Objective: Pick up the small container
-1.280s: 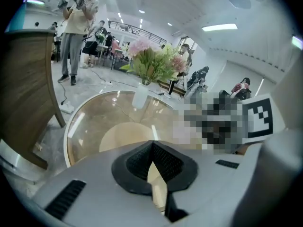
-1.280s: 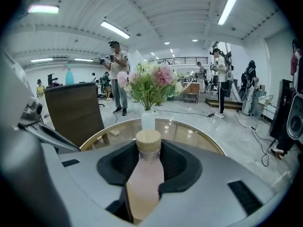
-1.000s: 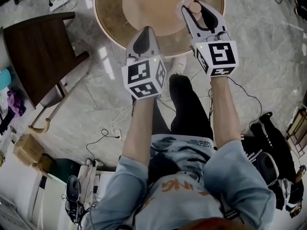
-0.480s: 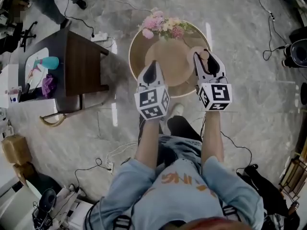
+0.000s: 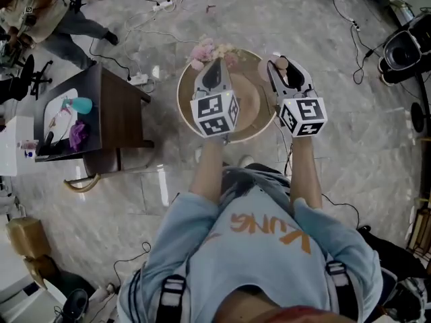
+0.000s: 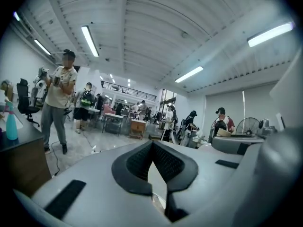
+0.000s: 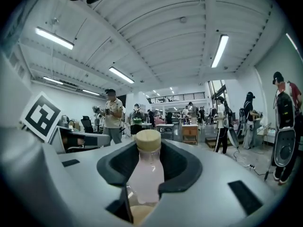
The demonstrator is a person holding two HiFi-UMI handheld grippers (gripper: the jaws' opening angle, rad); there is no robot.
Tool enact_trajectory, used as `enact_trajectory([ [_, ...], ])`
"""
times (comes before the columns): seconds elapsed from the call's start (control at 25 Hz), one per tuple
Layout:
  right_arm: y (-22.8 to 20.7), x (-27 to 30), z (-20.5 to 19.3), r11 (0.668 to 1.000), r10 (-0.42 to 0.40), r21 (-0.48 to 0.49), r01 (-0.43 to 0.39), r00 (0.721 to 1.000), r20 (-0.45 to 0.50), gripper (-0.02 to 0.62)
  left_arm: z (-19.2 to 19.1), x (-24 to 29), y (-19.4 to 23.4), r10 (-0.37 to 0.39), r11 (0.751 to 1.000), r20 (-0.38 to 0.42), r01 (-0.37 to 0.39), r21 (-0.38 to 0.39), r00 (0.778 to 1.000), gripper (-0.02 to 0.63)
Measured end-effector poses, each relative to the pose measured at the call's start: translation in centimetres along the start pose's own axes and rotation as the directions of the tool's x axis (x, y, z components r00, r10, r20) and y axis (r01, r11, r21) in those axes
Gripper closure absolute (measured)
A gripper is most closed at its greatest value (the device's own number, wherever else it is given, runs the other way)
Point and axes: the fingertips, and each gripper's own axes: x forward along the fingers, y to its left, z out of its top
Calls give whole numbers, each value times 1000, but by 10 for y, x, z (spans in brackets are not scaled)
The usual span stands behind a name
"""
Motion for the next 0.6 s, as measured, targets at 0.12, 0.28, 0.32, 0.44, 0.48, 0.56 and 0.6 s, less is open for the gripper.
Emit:
enact_trajectory([
  [0.12,-6,-4,17,1000,0,-16,0,1000,27,443,23,5,-18,-35,999,38,34,30,999,583],
  [0.28,-15,-8,27,1000,-7,-10,8,999,52,443,36,8,-37,-65,995,53,61,75,996,583],
  [0.32,-17,-7,29,1000,-9,-13,9,998,56,443,38,10,-40,-69,994,55,64,83,996,583],
  [0.44,-20,-4,33,1000,-8,-20,9,998,65,443,41,13,-42,-72,993,57,66,99,996,583],
  [0.48,-21,-4,33,1000,-7,-22,9,998,66,442,42,14,-44,-72,993,59,66,98,996,583],
  [0.56,-25,-5,35,1000,-8,-26,10,998,65,443,46,15,-48,-78,993,64,72,96,995,583],
  [0.6,-27,-6,35,1000,-10,-27,12,998,64,442,48,15,-52,-83,992,68,76,98,994,583],
])
